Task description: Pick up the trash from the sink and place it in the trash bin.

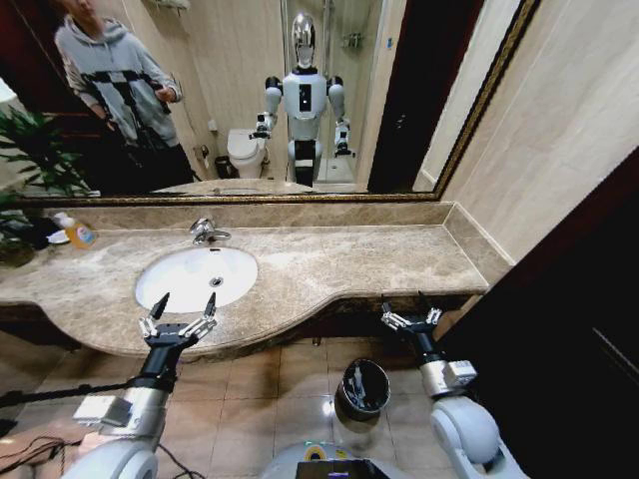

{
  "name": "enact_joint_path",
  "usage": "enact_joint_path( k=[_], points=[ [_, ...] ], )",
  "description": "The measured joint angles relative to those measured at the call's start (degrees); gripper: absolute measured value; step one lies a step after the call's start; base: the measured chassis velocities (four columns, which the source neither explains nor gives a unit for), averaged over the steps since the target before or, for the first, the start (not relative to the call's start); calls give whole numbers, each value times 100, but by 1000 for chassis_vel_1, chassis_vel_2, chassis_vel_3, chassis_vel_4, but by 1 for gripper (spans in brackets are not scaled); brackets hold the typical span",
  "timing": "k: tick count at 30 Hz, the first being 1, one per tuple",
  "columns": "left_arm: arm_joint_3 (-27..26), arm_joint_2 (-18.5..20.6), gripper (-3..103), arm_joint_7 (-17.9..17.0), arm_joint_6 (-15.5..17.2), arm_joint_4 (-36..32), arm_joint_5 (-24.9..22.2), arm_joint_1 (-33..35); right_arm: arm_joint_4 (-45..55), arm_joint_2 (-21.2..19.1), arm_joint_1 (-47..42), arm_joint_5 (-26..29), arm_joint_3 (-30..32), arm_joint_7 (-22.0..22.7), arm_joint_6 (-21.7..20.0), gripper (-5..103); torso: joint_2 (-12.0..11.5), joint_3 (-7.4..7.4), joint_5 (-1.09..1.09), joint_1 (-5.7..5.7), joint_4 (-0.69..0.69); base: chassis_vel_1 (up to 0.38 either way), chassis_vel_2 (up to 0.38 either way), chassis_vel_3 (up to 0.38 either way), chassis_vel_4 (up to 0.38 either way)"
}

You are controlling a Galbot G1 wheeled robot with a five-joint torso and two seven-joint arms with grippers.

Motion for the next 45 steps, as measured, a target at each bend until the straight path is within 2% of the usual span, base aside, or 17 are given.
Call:
enact_joint_path(
  k=[8, 45],
  points=[
    [0, 0, 100, 0, 0, 0, 0, 0, 300, -6, -176, -141, 19, -26, -166, 100, 0, 0, 0, 0, 0, 0, 0, 0, 0],
    [0, 0, 100, 0, 0, 0, 0, 0, 252, -1, -160, -155, 20, -46, -162, 100, 0, 0, 0, 0, 0, 0, 0, 0, 0]
  ],
)
